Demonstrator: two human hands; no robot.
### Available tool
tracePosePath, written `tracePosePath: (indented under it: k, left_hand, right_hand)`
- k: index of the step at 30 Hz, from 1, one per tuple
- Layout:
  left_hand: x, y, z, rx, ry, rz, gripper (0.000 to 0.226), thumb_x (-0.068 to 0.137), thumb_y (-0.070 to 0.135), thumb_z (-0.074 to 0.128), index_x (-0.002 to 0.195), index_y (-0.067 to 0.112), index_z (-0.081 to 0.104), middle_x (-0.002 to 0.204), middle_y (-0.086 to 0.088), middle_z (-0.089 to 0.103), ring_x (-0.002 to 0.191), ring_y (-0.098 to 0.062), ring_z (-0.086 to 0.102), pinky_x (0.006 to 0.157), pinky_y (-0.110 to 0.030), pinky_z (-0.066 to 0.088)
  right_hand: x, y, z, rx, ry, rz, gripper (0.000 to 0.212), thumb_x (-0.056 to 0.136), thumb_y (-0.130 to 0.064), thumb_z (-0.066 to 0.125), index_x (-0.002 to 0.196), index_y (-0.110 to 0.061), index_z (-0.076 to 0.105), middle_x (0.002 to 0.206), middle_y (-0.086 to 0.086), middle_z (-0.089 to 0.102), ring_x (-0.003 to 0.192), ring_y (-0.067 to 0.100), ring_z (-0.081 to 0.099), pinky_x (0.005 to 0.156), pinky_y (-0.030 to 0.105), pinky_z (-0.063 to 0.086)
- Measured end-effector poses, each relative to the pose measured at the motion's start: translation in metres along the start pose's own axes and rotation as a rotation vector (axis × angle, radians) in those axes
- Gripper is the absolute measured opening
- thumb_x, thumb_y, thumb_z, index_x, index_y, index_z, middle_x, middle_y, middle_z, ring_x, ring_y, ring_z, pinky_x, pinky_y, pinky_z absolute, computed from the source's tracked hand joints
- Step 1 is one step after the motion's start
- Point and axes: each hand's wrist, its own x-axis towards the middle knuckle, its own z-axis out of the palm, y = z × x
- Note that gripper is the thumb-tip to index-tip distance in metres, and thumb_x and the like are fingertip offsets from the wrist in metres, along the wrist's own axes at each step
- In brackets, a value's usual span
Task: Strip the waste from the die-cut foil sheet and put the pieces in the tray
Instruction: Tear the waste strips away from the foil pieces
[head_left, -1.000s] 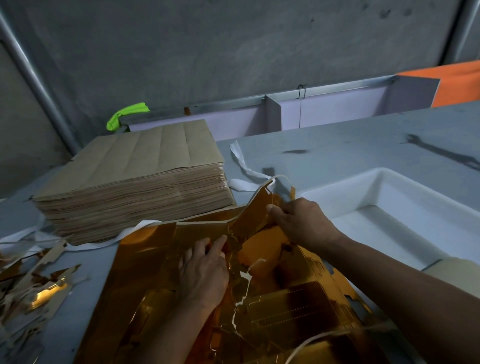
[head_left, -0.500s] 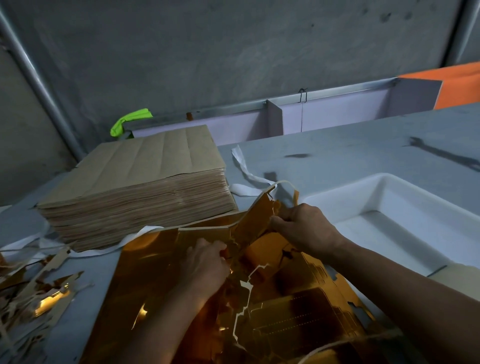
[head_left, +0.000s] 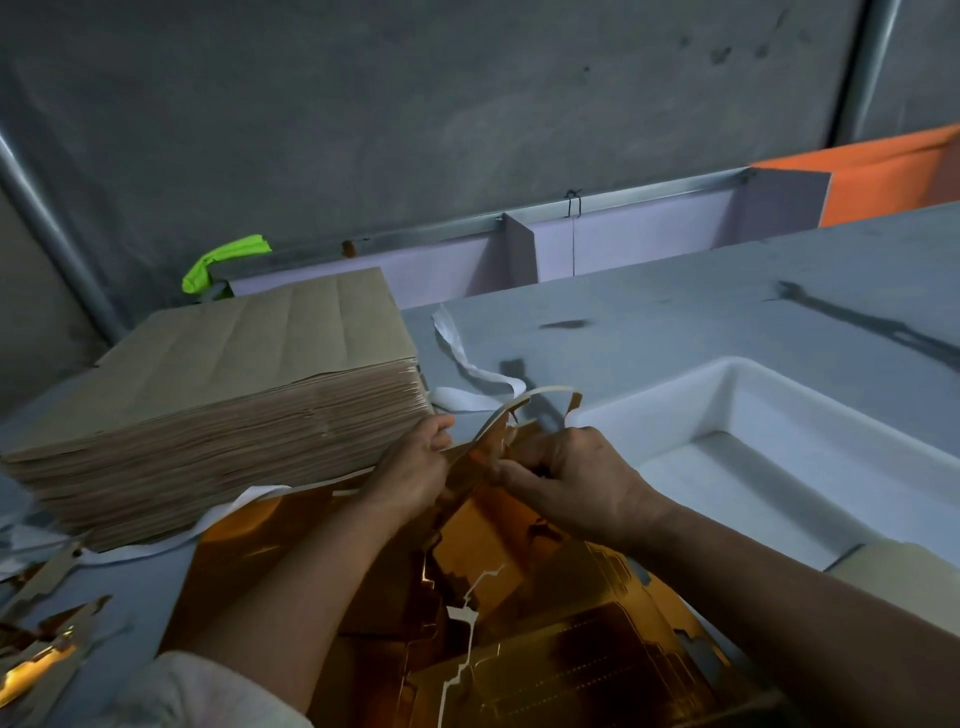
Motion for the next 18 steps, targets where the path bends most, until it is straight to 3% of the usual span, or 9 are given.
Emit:
tracePosePath:
  k: [3, 7, 9, 11, 15, 16, 18]
  left_hand:
    - [0.002, 0.004, -0.002, 0.048, -0.024, 0.057, 0.046, 0.099, 0.009, 0.042, 0.139, 0.031, 0.047, 0.126, -0.004, 0.06, 0.074, -0.012, 0.06, 0.051, -0.021, 0.041]
    - [0.003, 0.007, -0.005, 0.061, -0.071, 0.071, 0.029, 0.098, 0.01, 0.045, 0.115, 0.027, 0.063, 0.09, -0.002, 0.064, 0.067, -0.017, 0.057, 0.06, -0.028, 0.042]
    - [0.001, 0.006, -0.008, 0.123, -0.076, 0.076, 0.025, 0.097, 0.011, 0.049, 0.091, 0.028, 0.067, 0.086, -0.003, 0.065, 0.074, -0.02, 0.06, 0.066, -0.036, 0.05]
    - [-0.002, 0.005, -0.011, 0.157, -0.047, 0.074, 0.024, 0.093, 0.01, 0.052, 0.078, 0.024, 0.064, 0.083, -0.005, 0.064, 0.075, -0.021, 0.06, 0.071, -0.04, 0.051]
    - [-0.004, 0.005, -0.019, 0.158, 0.048, 0.053, 0.02, 0.091, 0.009, 0.051, 0.078, 0.019, 0.062, 0.074, -0.008, 0.062, 0.067, -0.023, 0.059, 0.071, -0.038, 0.048]
    - [-0.004, 0.005, -0.021, 0.156, 0.08, 0.044, 0.022, 0.092, 0.008, 0.048, 0.078, 0.018, 0.061, 0.073, -0.009, 0.062, 0.066, -0.023, 0.06, 0.071, -0.038, 0.048]
    - [-0.006, 0.005, -0.024, 0.163, 0.122, 0.035, 0.024, 0.093, 0.009, 0.046, 0.077, 0.02, 0.06, 0.068, -0.007, 0.062, 0.061, -0.02, 0.061, 0.065, -0.033, 0.043]
  right_hand:
    - [0.0, -0.002, -0.001, -0.005, -0.004, -0.057, 0.033, 0.097, -0.036, 0.056, 0.066, -0.028, 0.061, 0.055, -0.011, 0.051, 0.051, 0.003, 0.05, 0.051, 0.016, 0.035]
    - [-0.001, -0.002, -0.003, -0.004, -0.012, -0.072, 0.037, 0.098, -0.031, 0.059, 0.061, -0.035, 0.055, 0.052, -0.017, 0.052, 0.053, 0.0, 0.052, 0.052, 0.013, 0.035]
    - [-0.001, -0.001, -0.003, 0.017, -0.031, -0.038, 0.03, 0.098, -0.034, 0.058, 0.07, -0.027, 0.067, 0.056, -0.015, 0.056, 0.054, 0.003, 0.053, 0.053, 0.019, 0.044]
    - [-0.001, 0.001, -0.002, -0.005, -0.045, -0.025, 0.03, 0.098, -0.035, 0.056, 0.082, -0.016, 0.073, 0.061, -0.01, 0.058, 0.055, 0.003, 0.052, 0.055, 0.021, 0.043]
    - [-0.003, 0.0, -0.004, 0.151, -0.051, 0.07, 0.033, 0.101, -0.043, 0.048, 0.078, -0.03, 0.068, 0.057, -0.027, 0.059, 0.059, -0.012, 0.056, 0.052, 0.008, 0.04]
    - [-0.003, 0.0, -0.005, 0.231, -0.045, 0.118, 0.038, 0.101, -0.048, 0.044, 0.081, -0.029, 0.07, 0.065, -0.026, 0.065, 0.068, -0.01, 0.06, 0.058, 0.009, 0.043]
    - [-0.001, 0.005, -0.004, 0.346, -0.015, 0.22, 0.052, 0.099, -0.056, 0.036, 0.089, -0.024, 0.075, 0.093, -0.011, 0.072, 0.089, 0.006, 0.064, 0.077, 0.024, 0.049]
